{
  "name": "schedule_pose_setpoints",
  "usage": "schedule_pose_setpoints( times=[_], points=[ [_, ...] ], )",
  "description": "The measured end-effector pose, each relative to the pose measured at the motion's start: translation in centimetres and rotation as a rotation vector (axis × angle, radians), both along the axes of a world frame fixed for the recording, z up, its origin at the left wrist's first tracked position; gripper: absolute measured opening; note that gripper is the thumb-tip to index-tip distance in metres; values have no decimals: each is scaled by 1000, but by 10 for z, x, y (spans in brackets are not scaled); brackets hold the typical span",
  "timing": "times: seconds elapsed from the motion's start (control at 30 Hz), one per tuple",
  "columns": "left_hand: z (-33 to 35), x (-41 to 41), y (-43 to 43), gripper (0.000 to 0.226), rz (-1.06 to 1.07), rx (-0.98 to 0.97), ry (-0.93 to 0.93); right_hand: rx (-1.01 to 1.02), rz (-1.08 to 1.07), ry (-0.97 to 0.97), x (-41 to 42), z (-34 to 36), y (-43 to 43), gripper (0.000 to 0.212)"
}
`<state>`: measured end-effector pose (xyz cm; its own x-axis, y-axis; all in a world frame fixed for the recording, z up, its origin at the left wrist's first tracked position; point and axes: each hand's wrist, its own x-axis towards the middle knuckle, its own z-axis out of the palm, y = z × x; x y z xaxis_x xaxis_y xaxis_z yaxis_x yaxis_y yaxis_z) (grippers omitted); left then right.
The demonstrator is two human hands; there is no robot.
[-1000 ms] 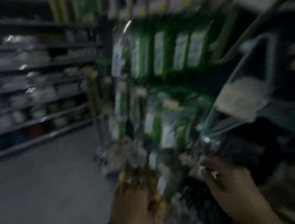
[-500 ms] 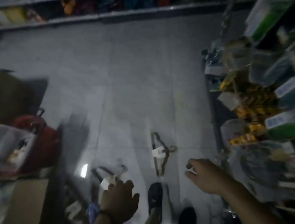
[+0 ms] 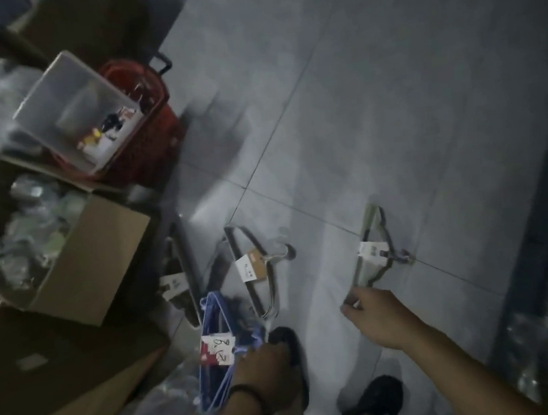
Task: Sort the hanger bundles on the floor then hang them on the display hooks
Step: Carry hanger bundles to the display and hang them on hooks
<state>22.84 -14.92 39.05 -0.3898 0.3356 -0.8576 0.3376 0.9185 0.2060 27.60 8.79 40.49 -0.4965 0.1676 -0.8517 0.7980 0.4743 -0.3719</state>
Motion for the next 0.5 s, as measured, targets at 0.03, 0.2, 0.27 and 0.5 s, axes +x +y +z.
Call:
schedule_pose_setpoints(
  times=[0.03,0.2,0.27,0.5],
  points=[
    [-22,-10,-9,54,42,10,-14,0,9,-4,-15,-23,-10,26],
    [-152,-48,-46,41,261,16,-41,14,117,-107,-61,-172,-48,30],
    [-217,-54,-59,36,367,17,-62,6,156,-151,-71,-236,-55,36],
    [-446,-64,-65,41,705,12,64,99,257,-235,-74,-454,-41,35]
  ],
)
